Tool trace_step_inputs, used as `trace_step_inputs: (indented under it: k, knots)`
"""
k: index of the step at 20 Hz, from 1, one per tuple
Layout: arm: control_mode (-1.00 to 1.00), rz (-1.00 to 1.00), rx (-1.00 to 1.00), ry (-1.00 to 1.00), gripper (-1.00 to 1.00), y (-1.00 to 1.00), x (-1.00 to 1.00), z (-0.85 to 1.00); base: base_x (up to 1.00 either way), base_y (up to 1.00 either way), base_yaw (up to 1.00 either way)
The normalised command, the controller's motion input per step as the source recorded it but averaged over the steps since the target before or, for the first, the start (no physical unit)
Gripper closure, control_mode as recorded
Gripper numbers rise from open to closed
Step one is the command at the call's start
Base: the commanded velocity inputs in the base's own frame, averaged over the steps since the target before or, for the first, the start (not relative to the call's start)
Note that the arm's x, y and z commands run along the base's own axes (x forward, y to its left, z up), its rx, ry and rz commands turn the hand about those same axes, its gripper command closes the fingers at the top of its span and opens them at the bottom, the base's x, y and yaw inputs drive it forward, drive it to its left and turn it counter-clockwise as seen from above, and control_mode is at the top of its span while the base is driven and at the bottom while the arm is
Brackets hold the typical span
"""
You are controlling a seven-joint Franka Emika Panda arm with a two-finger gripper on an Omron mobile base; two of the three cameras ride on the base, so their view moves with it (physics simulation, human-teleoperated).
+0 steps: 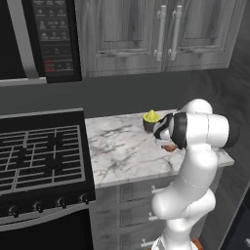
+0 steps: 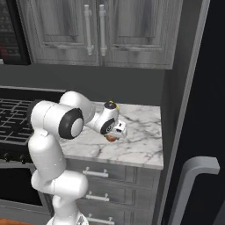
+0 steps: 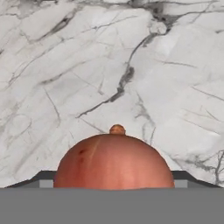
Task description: Place the onion and lime inside the fridge drawer. Close the drawer after placing the vegetables.
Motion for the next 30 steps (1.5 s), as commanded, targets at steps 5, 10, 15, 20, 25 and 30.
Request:
trace_step_inputs:
  k: [5, 10, 15, 20, 25, 30]
  knots:
    - [-1.00, 0.00, 0.00, 0.06, 1.00, 0.02, -0.14, -0.27, 0.00, 0.00, 0.00]
    - [-1.00, 0.00, 0.00, -0.12, 1.00, 0.12, -1.00, 0.72, 0.00, 0.00, 0.00]
    - [-1.00, 0.00, 0.00, -0.10, 1.00, 0.41, -1.00, 0.97, 0.00, 0.00, 0.00]
    - [-1.00, 0.00, 0.00, -0.04, 1.00, 0.53, -1.00, 0.85, 0.00, 0.00, 0.00]
    - [-1.00, 0.00, 0.00, 0.00, 1.00, 0.24, -1.00, 0.52, 0.00, 0.00, 0.00]
    - [-1.00, -0.06, 0.00, -0.03, 1.00, 0.03, -1.00, 0.45, 0.00, 0.00, 0.00]
